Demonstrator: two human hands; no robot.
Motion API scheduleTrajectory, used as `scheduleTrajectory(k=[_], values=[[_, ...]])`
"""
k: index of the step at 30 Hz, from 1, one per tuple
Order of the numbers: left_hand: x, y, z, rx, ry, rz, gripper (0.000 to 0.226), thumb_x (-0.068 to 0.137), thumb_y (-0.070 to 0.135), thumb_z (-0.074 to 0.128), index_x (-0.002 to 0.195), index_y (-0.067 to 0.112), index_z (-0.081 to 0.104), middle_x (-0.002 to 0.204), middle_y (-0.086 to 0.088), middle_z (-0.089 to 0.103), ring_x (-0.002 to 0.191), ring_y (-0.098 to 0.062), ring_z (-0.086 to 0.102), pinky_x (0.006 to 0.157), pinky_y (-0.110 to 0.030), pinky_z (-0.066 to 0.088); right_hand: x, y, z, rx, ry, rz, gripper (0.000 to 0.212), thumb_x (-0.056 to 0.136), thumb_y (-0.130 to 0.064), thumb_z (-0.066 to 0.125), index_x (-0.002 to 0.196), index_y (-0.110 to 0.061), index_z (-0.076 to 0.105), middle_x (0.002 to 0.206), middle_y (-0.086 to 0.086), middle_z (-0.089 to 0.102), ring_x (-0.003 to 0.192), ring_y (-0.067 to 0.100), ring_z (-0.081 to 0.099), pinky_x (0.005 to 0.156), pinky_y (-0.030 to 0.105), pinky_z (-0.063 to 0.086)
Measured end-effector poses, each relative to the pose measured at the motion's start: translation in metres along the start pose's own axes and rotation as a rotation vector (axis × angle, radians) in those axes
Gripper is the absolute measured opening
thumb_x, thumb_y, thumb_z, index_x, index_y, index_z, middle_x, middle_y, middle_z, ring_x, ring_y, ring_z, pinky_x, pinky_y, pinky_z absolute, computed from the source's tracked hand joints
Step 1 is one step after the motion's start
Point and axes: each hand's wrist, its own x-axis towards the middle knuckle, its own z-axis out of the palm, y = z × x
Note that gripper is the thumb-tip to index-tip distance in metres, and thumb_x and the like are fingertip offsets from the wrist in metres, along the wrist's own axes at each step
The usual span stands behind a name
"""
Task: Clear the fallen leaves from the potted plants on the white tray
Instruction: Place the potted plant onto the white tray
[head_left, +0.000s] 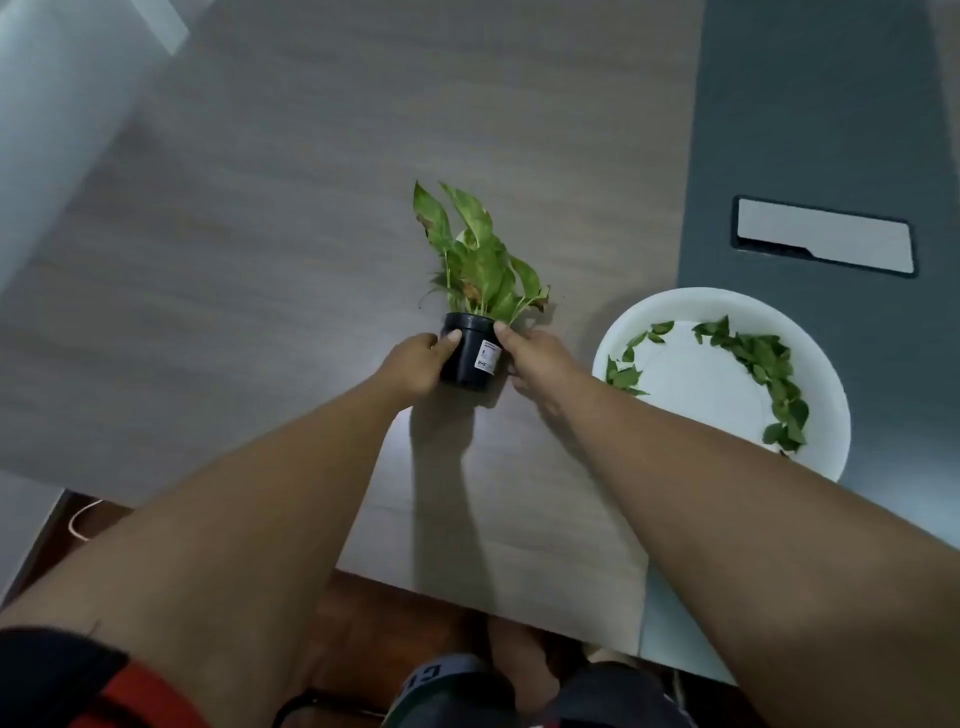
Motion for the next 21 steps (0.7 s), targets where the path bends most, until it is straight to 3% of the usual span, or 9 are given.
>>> scheduleTrajectory(k=[2, 5, 8, 12, 17, 21], values=[[0.006, -0.001, 0.001, -0.122, -0.029, 0.008, 0.052, 0.098, 0.048, 0.044, 0.113, 0.004, 0.067, 0.113, -0.015, 0.069, 0.105, -0.031, 0.062, 0.090, -0.039, 0.046, 0.004, 0.000, 0.004, 0.203, -0.041, 0.086, 0.027, 0.091, -0.044, 0.061, 0.098, -0.018, 0.063, 0.084, -0.001, 0.063, 0.075, 0.014, 0.059, 0.068, 0.029, 0.050], [0.012, -0.006, 0.005, -0.265, -0.058, 0.005, 0.043, 0.098, 0.040, 0.051, 0.116, 0.004, 0.067, 0.113, -0.016, 0.070, 0.107, -0.031, 0.064, 0.095, -0.040, 0.048, 0.001, 0.000, 0.006, 0.350, -0.110, 0.156, 0.039, 0.091, -0.040, 0.063, 0.117, -0.011, 0.059, 0.109, 0.005, 0.068, 0.098, 0.018, 0.065, 0.077, 0.029, 0.055], [0.014, -0.008, 0.003, -0.333, -0.050, -0.003, 0.045, 0.096, 0.040, 0.053, 0.119, 0.004, 0.066, 0.114, -0.015, 0.070, 0.107, -0.030, 0.065, 0.100, -0.046, 0.049, -0.002, -0.002, 0.009, 0.451, -0.128, 0.178, 0.032, 0.094, -0.032, 0.061, 0.117, -0.010, 0.056, 0.095, 0.000, 0.065, 0.084, 0.011, 0.062, 0.069, 0.026, 0.054], [0.011, 0.001, 0.001, -0.433, -0.057, 0.002, 0.043, 0.097, 0.037, 0.054, 0.124, 0.006, 0.064, 0.117, -0.013, 0.070, 0.108, -0.026, 0.066, 0.102, -0.044, 0.049, -0.009, -0.009, 0.009, 0.466, -0.122, 0.130, 0.038, 0.094, -0.029, 0.061, 0.124, -0.006, 0.056, 0.102, 0.004, 0.066, 0.088, 0.012, 0.062, 0.078, 0.030, 0.053], [0.004, 0.034, 0.000, -0.463, -0.074, 0.070, 0.042, 0.097, 0.041, 0.052, 0.122, 0.009, 0.065, 0.115, -0.008, 0.070, 0.106, -0.023, 0.066, 0.099, -0.039, 0.051, -0.019, -0.024, -0.017, 0.415, -0.068, 0.030, 0.036, 0.092, -0.033, 0.064, 0.120, -0.010, 0.061, 0.121, 0.009, 0.068, 0.115, 0.027, 0.063, 0.102, 0.043, 0.050], [-0.004, 0.082, 0.017, -0.439, -0.078, 0.151, 0.045, 0.095, 0.048, 0.053, 0.116, 0.011, 0.067, 0.111, -0.009, 0.071, 0.103, -0.026, 0.068, 0.097, -0.043, 0.053, -0.043, -0.036, -0.072, 0.358, 0.002, -0.071, 0.028, 0.093, -0.034, 0.063, 0.113, -0.016, 0.063, 0.112, 0.006, 0.069, 0.105, 0.022, 0.066, 0.085, 0.031, 0.055]])
